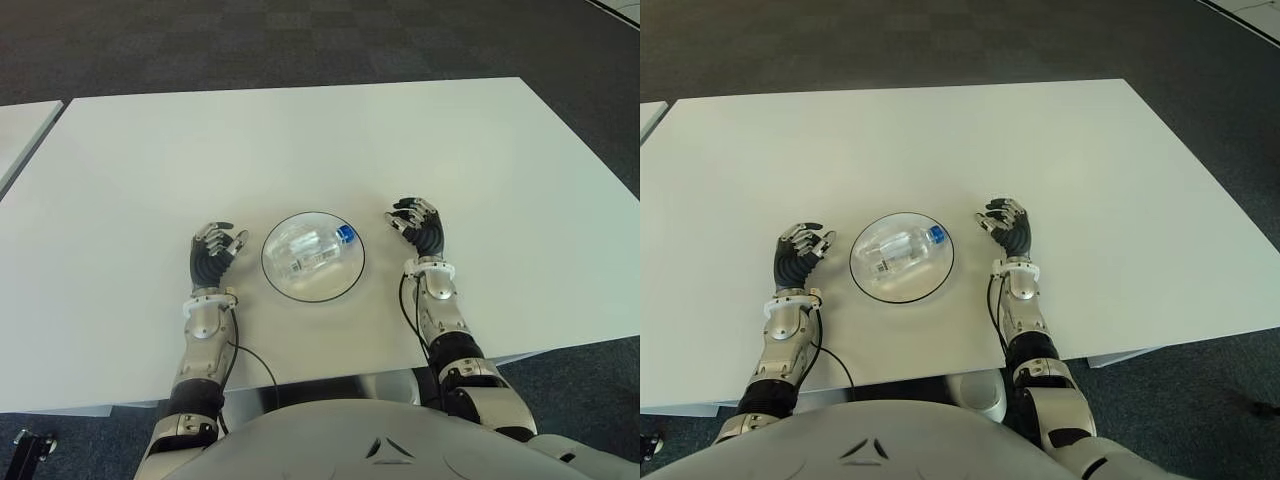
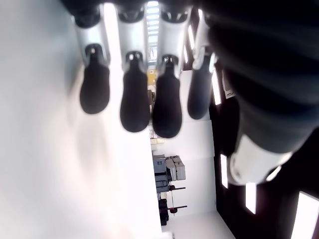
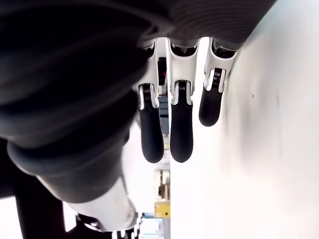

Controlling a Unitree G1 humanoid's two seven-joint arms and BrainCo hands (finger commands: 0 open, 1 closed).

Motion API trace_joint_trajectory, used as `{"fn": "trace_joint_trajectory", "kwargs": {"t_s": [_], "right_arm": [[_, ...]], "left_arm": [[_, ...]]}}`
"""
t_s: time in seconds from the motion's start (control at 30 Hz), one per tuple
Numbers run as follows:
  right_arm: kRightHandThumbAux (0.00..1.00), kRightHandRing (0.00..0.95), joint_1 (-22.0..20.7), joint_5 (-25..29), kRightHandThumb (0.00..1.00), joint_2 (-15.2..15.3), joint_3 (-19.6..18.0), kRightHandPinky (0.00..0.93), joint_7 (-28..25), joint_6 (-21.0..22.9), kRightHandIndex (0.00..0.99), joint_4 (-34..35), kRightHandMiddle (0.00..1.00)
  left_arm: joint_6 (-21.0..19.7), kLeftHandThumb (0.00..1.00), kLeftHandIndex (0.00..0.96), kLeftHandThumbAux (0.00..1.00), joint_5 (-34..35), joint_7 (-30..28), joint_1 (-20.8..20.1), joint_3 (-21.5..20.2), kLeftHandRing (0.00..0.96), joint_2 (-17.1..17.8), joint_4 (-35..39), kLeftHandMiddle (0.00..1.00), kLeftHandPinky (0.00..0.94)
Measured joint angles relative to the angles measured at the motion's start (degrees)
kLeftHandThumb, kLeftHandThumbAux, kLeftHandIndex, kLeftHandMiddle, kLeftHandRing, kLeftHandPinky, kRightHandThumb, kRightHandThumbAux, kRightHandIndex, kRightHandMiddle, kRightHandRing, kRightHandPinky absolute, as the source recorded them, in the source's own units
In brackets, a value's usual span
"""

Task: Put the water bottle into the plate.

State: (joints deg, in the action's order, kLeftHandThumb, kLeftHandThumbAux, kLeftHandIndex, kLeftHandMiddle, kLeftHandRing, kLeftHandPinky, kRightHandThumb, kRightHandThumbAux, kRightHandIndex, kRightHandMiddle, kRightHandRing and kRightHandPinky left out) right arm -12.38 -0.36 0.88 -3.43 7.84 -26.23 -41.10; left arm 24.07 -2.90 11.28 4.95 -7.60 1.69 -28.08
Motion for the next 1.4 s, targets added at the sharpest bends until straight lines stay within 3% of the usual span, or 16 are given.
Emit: {"fn": "trace_joint_trajectory", "kwargs": {"t_s": [0.4, 1.4], "right_arm": [[0.728, 0.663, 3.06, -0.39, 0.701, -2.26, 0.65, 0.674, -0.22, -3.19, 0.434, 1.71, 0.667], [0.724, 0.761, 2.53, 0.28, 0.706, -4.33, -2.25, 0.78, 4.63, -12.4, 0.437, -3.6, 0.765]], "left_arm": [[0.0, 0.701, 0.434, 0.719, 0.11, -0.29, -0.12, -0.16, 0.672, 0.15, -0.21, 0.67, 0.634], [0.06, 0.706, 0.435, 0.718, 0.01, -0.53, -0.27, -0.03, 0.689, 0.51, -0.41, 0.69, 0.676]]}}
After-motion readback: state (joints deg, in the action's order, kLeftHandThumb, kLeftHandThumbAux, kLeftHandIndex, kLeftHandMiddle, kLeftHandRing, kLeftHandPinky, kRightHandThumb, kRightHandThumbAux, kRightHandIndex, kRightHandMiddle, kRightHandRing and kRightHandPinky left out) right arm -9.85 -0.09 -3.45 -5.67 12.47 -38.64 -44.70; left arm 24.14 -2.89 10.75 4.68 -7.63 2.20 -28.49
